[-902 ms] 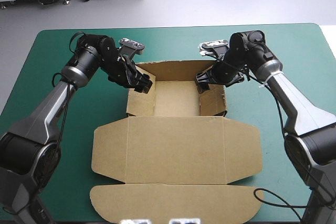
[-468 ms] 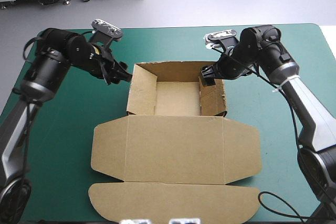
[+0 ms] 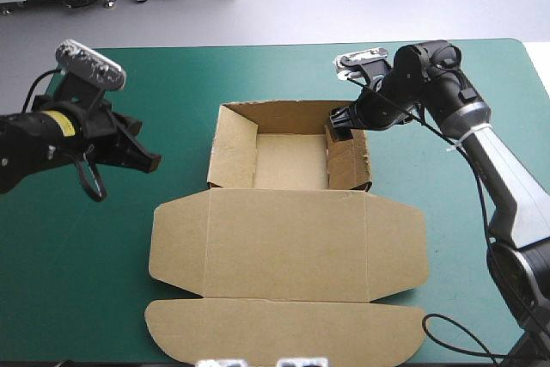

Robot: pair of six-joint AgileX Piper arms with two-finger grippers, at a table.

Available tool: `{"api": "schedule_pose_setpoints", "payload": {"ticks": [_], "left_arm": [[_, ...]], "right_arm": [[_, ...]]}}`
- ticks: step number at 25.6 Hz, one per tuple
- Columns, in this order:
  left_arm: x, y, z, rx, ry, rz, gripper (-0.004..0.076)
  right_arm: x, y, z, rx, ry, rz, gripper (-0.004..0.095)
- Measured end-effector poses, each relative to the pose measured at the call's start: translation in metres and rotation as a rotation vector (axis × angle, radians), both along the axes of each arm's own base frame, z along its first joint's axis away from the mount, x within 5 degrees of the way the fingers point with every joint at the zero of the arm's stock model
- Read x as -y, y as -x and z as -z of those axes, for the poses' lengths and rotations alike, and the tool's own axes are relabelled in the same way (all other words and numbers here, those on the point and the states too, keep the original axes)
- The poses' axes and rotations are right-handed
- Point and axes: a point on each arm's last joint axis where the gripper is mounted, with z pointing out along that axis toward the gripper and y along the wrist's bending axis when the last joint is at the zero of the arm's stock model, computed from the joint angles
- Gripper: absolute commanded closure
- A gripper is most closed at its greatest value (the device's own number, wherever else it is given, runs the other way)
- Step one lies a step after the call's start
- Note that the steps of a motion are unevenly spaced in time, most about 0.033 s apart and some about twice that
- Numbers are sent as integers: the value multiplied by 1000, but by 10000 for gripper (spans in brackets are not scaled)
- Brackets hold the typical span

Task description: Fold the box

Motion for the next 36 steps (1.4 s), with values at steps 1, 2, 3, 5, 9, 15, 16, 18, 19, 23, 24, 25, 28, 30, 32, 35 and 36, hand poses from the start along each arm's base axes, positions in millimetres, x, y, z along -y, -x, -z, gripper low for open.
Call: {"api": "schedule_pose_setpoints", "payload": {"ticks": [1, 2, 3, 5, 9, 15, 16, 18, 19, 23, 24, 25, 28, 30, 32, 35, 36], "left_arm": [[-3, 5, 6, -11, -13, -3, 731], [-5, 10, 13, -27, -25, -7, 731], [-6, 12, 22, -51, -38, -8, 731], [-9, 20, 39, -93, -53, -7, 731], [-15, 36, 63, -146, -69, -4, 731], [-25, 61, 90, -182, -84, -4, 731], [-26, 64, 91, -181, -83, -4, 731], [-27, 68, 92, -171, -80, -4, 731], [-28, 69, 91, -167, -78, -4, 731], [-29, 73, 90, -155, -73, -5, 732], [-29, 73, 90, -156, -73, -4, 732], [-29, 73, 90, -157, -72, -4, 733], [-29, 73, 90, -157, -71, -3, 733], [-29, 73, 90, -157, -71, -3, 733], [-29, 73, 90, -157, -71, -3, 733], [-29, 73, 90, -157, -71, -3, 732], [-29, 73, 90, -157, -71, -3, 732]], "right_arm": [[0, -2, 3, -7, 4, 0, 43], [-1, -4, 6, -14, 11, 1, 43], [-1, -6, 10, -22, 16, 1, 43], [-3, -11, 19, -42, 28, 2, 43], [-5, -20, 35, -80, 49, 8, 43], [-8, -37, 71, -159, 78, 17, 59], [-8, -39, 74, -169, 79, 19, 83], [-10, -42, 83, -191, 75, 19, 165], [-11, -43, 86, -200, 69, 20, 232], [-13, -45, 93, -215, 68, 10, 745], [-12, -45, 93, -211, 76, 2, 879], [-11, -46, 93, -202, 91, -2, 920], [-8, -48, 92, -180, 112, 3, 926], [-4, -51, 90, -173, 100, 14, 926], [9, -55, 88, -175, 101, 31, 926], [39, -65, 79, -143, 125, 87, 926], [58, -70, 74, -122, 143, 126, 926]]}}
